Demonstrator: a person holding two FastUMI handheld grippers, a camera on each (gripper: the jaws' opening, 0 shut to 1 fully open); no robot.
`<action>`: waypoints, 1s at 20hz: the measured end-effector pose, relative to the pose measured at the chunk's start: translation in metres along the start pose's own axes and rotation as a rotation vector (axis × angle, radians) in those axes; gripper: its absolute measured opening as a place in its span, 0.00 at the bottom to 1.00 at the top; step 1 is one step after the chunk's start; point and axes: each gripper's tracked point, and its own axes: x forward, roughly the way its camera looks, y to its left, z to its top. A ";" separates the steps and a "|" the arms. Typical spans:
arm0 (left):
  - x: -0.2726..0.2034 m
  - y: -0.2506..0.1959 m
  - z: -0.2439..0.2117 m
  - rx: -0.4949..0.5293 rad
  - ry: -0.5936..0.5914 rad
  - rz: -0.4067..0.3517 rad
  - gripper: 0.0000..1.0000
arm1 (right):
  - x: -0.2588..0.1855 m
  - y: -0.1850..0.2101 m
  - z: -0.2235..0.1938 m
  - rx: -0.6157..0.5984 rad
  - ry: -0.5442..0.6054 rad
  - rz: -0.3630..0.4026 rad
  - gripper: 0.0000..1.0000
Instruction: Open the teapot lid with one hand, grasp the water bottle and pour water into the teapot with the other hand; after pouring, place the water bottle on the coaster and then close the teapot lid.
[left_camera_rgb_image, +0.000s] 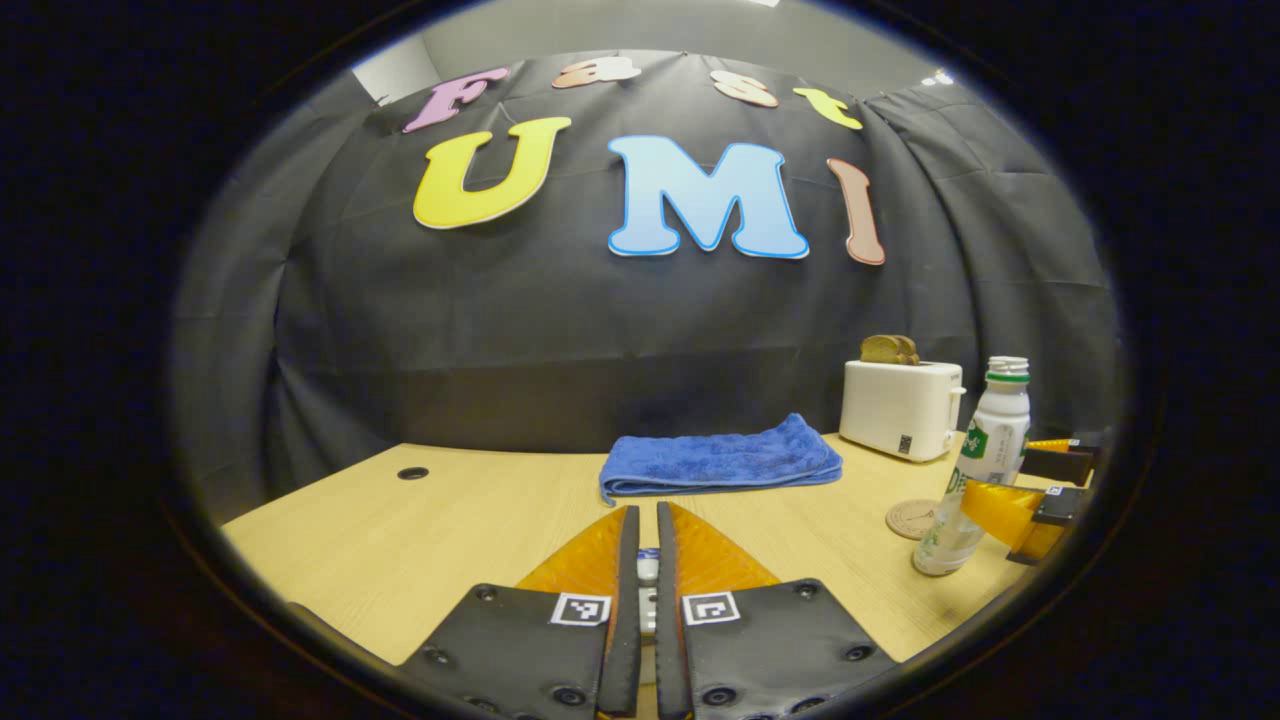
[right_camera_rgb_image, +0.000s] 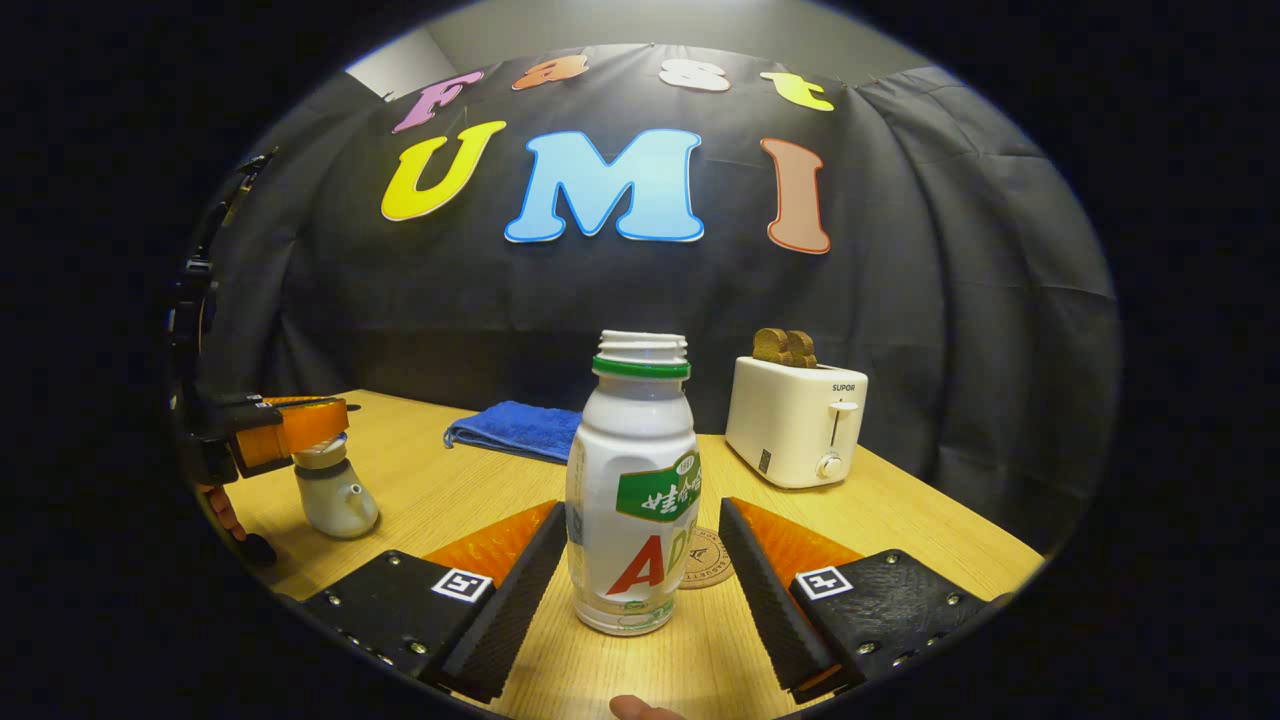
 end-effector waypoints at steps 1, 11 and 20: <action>0.000 0.001 0.001 -0.001 -0.001 -0.001 0.17 | 0.003 0.000 -0.002 -0.001 0.010 0.003 0.95; -0.003 0.006 0.007 -0.010 -0.017 0.004 0.12 | 0.031 -0.002 -0.007 -0.006 0.033 -0.002 0.83; -0.011 0.005 0.022 -0.006 -0.054 0.003 0.12 | 0.027 0.001 0.010 -0.038 -0.005 0.014 0.70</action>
